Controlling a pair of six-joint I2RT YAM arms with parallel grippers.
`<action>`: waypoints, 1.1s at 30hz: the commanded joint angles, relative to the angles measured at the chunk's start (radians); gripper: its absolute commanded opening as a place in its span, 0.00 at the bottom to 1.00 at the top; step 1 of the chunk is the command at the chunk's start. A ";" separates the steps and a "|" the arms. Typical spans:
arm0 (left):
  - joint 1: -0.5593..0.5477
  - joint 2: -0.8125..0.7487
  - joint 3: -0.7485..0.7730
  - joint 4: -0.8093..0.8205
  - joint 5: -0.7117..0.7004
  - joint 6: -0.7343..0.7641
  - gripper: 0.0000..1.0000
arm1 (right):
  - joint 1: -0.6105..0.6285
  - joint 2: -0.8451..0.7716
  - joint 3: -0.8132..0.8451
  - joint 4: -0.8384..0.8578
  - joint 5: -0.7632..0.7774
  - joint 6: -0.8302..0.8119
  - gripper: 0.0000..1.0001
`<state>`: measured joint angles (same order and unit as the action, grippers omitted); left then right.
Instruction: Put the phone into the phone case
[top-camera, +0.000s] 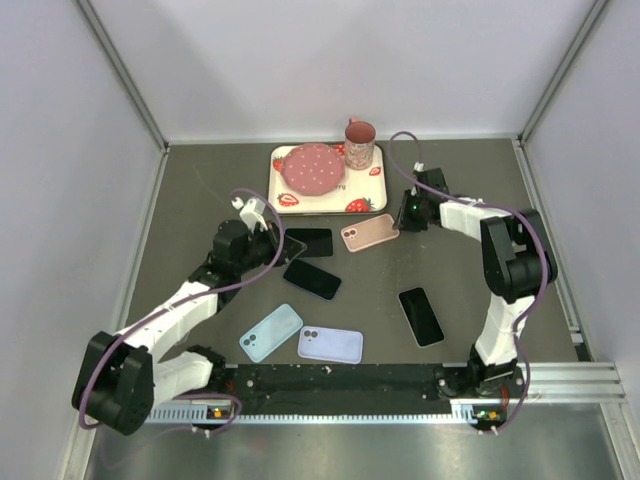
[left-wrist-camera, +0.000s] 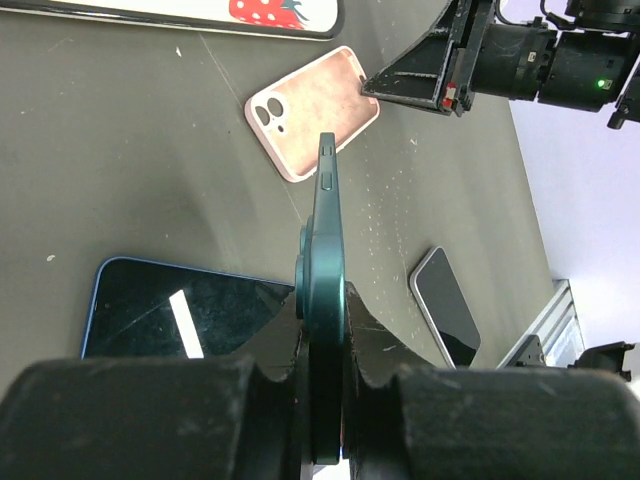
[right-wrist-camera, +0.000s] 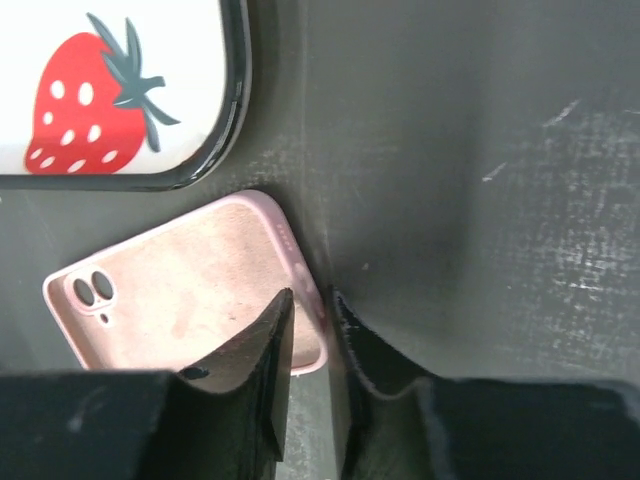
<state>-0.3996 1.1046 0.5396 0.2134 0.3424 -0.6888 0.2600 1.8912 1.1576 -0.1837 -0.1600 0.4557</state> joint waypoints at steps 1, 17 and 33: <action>0.005 -0.006 0.010 0.098 0.010 0.006 0.00 | 0.027 0.020 0.005 -0.054 0.053 -0.025 0.15; 0.005 0.043 0.033 0.144 0.041 0.012 0.00 | 0.079 -0.219 -0.256 -0.123 0.070 -0.034 0.00; 0.016 0.075 0.117 0.231 0.223 0.096 0.00 | 0.078 -0.512 -0.283 -0.002 -0.067 -0.052 0.81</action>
<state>-0.3950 1.2083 0.5705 0.2939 0.4622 -0.6537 0.3317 1.5337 0.8711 -0.2626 -0.1211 0.4263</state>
